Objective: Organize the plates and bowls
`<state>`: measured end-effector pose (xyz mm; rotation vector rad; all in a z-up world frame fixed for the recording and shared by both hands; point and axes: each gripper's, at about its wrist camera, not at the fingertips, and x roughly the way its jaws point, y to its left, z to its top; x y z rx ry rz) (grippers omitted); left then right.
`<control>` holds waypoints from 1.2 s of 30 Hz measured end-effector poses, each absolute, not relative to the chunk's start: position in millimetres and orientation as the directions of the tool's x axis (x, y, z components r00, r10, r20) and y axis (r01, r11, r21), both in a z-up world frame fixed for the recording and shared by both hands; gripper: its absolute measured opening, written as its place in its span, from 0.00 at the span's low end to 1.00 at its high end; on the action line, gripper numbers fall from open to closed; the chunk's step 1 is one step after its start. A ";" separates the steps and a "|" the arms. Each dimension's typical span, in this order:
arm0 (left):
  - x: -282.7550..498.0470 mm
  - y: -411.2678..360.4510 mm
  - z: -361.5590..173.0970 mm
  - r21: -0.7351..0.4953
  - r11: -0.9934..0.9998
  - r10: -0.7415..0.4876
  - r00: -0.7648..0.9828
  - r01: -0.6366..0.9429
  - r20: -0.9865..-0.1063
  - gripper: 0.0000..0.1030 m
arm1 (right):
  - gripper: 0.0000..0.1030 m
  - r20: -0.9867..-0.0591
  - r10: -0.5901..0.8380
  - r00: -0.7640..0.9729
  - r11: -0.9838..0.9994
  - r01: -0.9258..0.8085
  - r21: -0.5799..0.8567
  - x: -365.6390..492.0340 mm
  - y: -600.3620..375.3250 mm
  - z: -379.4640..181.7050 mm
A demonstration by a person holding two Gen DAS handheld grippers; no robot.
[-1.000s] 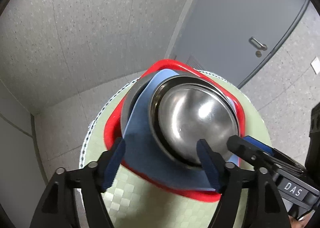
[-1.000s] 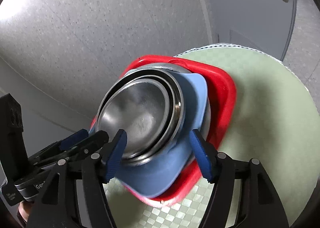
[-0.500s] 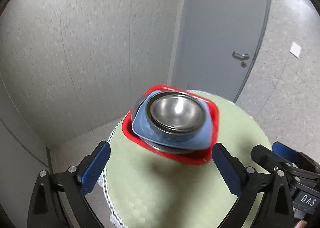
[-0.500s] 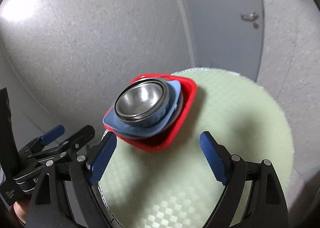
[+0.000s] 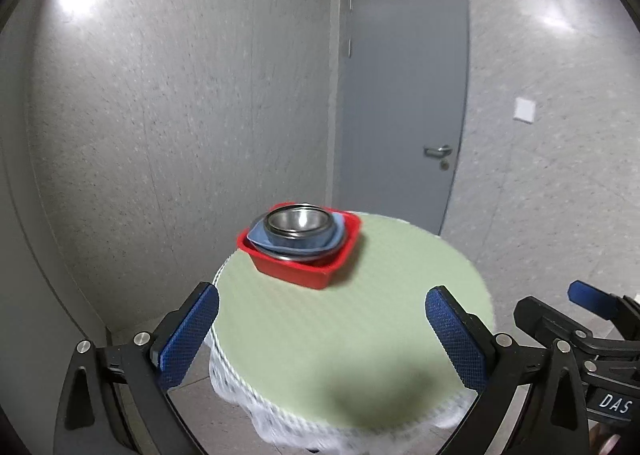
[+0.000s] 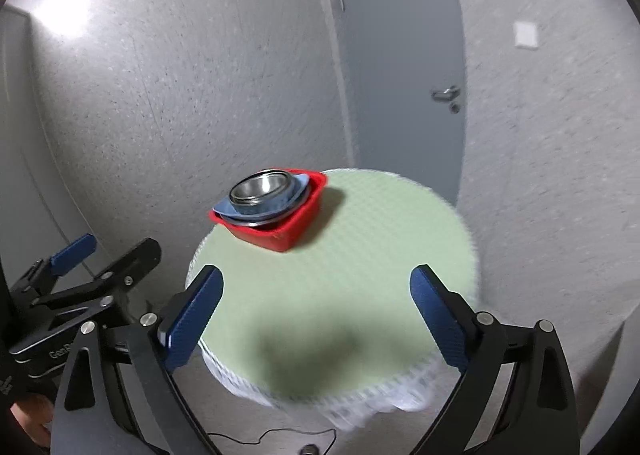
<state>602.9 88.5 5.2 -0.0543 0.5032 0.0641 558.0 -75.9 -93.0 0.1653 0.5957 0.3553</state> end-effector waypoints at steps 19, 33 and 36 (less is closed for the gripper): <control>211.2 -1.3 44.2 -0.043 0.999 0.000 0.928 -0.017 -0.373 0.99 | 1.00 -0.362 0.249 0.899 0.967 -0.208 0.148 251.4 -182.7 -59.7; 4.3 49.8 33.3 0.012 0.999 -0.037 0.946 0.043 -0.323 0.99 | 1.00 -0.357 0.137 0.924 0.983 -0.081 0.166 85.0 -162.8 -58.6; -18.0 53.3 34.2 0.016 0.998 -0.049 0.946 0.057 -0.322 0.99 | 1.00 -0.358 0.120 0.926 0.984 -0.063 0.166 73.3 -164.5 -58.8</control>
